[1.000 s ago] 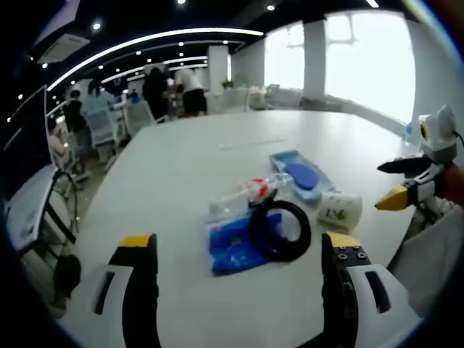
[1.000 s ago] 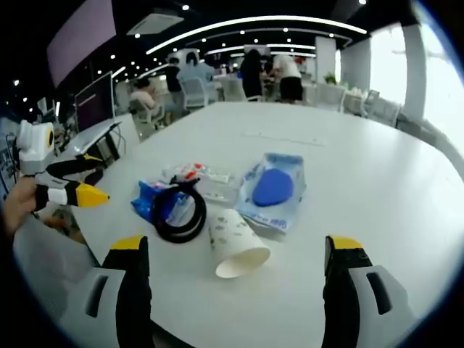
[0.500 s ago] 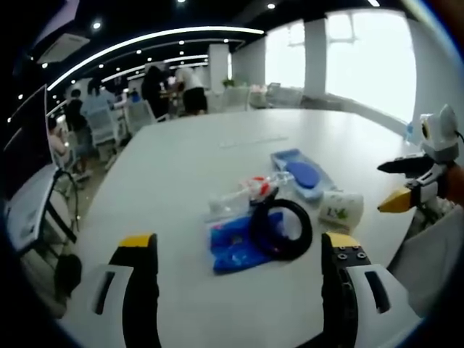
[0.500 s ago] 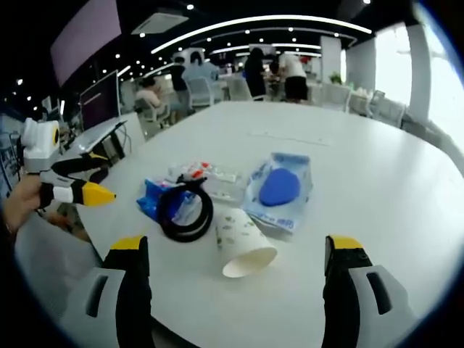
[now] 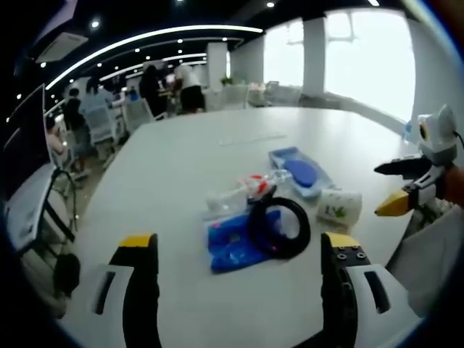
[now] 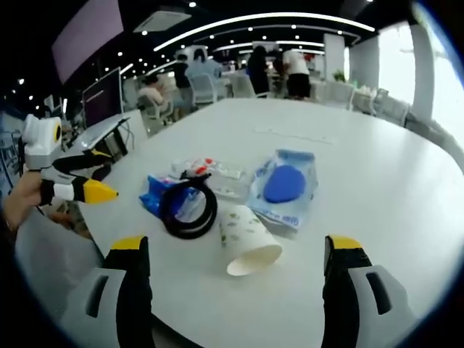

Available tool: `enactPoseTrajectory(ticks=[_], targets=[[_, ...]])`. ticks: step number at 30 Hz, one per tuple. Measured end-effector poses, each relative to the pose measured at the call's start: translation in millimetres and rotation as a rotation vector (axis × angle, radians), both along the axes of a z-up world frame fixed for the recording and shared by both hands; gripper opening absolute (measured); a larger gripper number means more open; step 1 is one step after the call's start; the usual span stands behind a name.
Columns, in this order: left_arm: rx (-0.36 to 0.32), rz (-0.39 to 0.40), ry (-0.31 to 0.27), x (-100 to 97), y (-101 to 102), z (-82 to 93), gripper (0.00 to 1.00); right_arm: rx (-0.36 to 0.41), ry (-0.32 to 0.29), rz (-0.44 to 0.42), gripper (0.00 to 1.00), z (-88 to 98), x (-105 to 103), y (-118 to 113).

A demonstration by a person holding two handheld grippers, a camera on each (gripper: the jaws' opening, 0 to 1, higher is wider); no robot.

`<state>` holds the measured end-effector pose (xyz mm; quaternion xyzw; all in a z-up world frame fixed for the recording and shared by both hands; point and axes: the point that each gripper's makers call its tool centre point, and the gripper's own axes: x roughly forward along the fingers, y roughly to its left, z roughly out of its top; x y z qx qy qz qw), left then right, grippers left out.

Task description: Arrange the tabletop items into an orderly group along one side of the table until the central work area is clear of visible clutter.

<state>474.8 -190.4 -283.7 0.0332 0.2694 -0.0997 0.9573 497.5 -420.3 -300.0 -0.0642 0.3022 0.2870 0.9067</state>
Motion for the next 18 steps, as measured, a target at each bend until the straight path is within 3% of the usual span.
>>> enactPoseTrajectory(ticks=[18], targets=[[-0.006, -0.019, 0.019, -1.1, -5, -4.1, 0.89, 0.015, -0.04, 0.081, 0.97, 7.3, -4, 17]])
